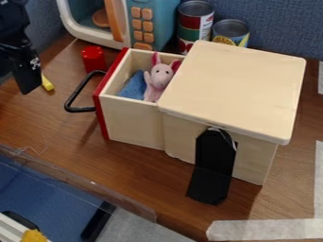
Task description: Close the drawer
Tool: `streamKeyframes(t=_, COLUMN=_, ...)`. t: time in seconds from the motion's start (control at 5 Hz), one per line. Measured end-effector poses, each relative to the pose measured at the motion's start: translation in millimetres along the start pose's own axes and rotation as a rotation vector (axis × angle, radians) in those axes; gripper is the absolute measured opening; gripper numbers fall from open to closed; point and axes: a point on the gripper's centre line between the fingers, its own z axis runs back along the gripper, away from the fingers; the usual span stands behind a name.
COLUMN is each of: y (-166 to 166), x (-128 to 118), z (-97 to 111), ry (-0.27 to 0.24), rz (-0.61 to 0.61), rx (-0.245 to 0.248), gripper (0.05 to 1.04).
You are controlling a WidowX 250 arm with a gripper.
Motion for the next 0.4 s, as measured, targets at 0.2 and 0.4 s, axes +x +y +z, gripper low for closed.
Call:
streamKeyframes(t=0.2, y=-0.7, x=-0.9, z=-7.6, ry=0.018, rz=-0.010, rx=-0.014, gripper=1.001)
streamKeyframes(t=0.4, y=5.9, x=3.8, z=-41.3, ry=0.067, rz=-0.196, rx=-0.006, gripper=1.001)
